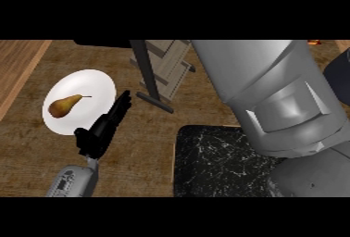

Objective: Pick the tomato from the tray and place it in the tiered basket

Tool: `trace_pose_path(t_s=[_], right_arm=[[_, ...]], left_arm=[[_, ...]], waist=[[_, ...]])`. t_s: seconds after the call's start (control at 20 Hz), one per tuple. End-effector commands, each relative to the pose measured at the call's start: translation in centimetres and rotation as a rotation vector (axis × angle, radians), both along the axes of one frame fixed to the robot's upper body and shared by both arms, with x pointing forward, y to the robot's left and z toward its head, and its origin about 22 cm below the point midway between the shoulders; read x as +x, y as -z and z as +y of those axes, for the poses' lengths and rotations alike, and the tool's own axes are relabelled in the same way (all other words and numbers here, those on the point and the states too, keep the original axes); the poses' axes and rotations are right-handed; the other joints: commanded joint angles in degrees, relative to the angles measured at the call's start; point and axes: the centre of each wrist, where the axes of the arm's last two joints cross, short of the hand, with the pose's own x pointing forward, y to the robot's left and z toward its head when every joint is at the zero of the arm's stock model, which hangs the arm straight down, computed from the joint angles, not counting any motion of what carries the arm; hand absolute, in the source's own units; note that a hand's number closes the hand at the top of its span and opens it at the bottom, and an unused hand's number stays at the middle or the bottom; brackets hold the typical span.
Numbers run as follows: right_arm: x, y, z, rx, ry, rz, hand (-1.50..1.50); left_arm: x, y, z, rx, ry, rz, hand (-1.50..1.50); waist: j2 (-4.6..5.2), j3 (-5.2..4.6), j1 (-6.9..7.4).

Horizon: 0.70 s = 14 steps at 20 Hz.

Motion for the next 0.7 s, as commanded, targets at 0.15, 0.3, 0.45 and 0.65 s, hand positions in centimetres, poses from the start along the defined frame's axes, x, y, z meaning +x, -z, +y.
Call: trace_pose_path(t_s=[0.15,0.3,0.45,0.65], right_arm=[[0.4,0.3,-0.7,0.061,0.157,-0.134,-1.5],[0.6,-0.9,-2.1,0.001,0.311,-0.211,-1.5],[0.8,-2.9,-4.3,-0.054,0.464,-0.32,-1.5],[1.1,-3.9,-7.2,-0.022,0.589,-0.395,-1.5]], left_arm=[[0.3,0.2,0.7,-0.004,-0.025,0.008,0.0],[-1.1,1.5,1.9,0.009,-0.049,0.016,0.0],[0.1,-0.4,1.4,0.011,-0.064,0.007,0.0],[-1.9,1.7,1.2,0.015,-0.073,0.035,0.0]], waist=[[-0.14,0.02,-1.54],[-0.66,0.02,-2.45],[-1.0,0.06,-3.27],[-1.62,0.17,-4.66]])
